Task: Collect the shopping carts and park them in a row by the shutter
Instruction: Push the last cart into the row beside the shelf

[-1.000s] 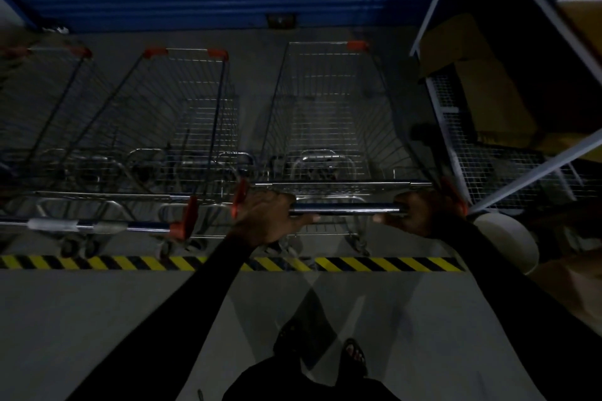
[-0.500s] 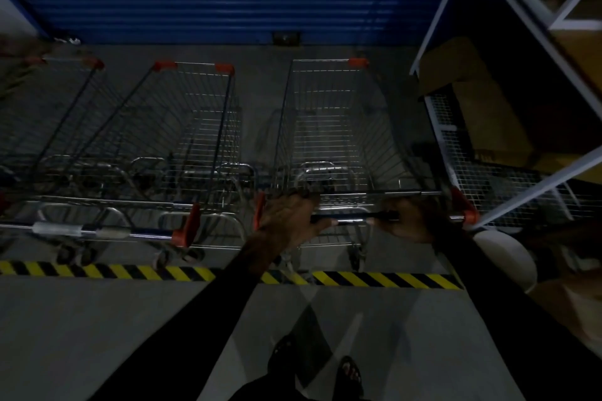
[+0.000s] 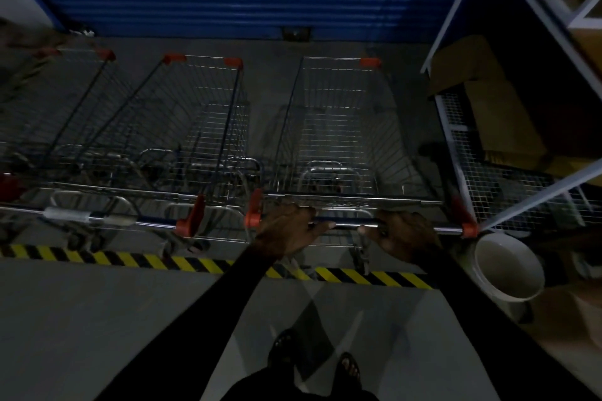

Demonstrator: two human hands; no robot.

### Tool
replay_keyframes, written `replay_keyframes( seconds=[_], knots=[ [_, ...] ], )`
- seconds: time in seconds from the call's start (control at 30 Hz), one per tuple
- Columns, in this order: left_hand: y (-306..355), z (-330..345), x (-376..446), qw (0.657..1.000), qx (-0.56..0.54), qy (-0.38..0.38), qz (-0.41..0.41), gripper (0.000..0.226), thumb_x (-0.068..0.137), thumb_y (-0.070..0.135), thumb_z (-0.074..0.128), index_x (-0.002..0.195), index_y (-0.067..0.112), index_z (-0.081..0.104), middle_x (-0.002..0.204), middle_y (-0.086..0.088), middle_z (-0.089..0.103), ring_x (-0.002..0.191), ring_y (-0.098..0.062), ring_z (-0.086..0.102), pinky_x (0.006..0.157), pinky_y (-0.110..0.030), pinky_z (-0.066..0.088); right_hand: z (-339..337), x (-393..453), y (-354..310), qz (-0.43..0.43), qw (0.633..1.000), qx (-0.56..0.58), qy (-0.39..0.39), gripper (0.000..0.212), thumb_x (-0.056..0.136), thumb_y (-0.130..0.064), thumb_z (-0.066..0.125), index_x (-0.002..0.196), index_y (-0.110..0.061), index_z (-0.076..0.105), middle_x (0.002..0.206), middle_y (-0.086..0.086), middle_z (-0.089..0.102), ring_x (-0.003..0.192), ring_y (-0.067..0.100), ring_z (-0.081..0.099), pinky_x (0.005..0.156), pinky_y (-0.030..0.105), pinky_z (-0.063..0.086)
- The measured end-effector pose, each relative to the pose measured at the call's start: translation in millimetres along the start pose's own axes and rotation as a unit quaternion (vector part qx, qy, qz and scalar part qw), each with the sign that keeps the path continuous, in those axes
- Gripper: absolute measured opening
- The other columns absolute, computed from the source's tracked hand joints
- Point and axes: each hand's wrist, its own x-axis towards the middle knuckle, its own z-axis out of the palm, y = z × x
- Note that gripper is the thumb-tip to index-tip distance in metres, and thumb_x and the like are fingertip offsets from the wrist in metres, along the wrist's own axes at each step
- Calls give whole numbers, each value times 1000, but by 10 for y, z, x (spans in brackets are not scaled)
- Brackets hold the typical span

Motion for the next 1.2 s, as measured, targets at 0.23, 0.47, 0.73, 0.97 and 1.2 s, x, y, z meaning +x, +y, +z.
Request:
replay_keyframes(
  seconds=[0.23, 0.47, 0.73, 0.97, 1.2],
  knots=[
    [-169, 15, -174, 1000, 24, -10, -2, 82, 91, 94, 25, 99, 31, 76, 77, 5, 73, 74, -10, 69, 62, -29, 38, 183, -194, -195, -36, 993, -32, 109, 81, 91, -90, 19, 80, -26, 67, 61, 0, 65, 63, 24, 68, 69, 34, 45],
    [-209, 76, -195, 999, 42, -17, -30, 81, 90, 94, 28, 97, 27, 73, 84, 2, 75, 83, -18, 73, 65, -31, 39, 224, -86, -208, -38, 990, -15, 135, 72, 91, -89, 30, 77, -28, 66, 57, -4, 62, 62, 22, 68, 64, 29, 34],
    [-156, -7, -180, 997, 60, -28, -24, 71, 96, 87, 31, 107, 28, 68, 92, 1, 74, 89, -20, 71, 70, -32, 35, 164, 118, -115, -14, 996, -16, 88, 97, 77, -102, 14, 103, -32, 77, 75, -5, 76, 82, 21, 76, 79, 33, 51],
    [-293, 10, -181, 997, 68, -43, -10, 78, 91, 93, 21, 106, 30, 65, 97, 2, 73, 91, -21, 70, 70, -35, 37, 165, 52, -232, -12, 997, -14, 79, 81, 79, -96, 24, 90, -31, 70, 80, -4, 74, 88, 23, 74, 76, 33, 43],
    [-394, -45, -202, 998, 58, -23, 7, 81, 90, 96, 23, 105, 31, 69, 89, 4, 74, 85, -17, 71, 69, -31, 37, 260, -39, -316, -5, 995, -4, 96, 80, 81, -99, 24, 78, -28, 63, 68, -5, 66, 74, 21, 70, 66, 32, 39]
  ],
)
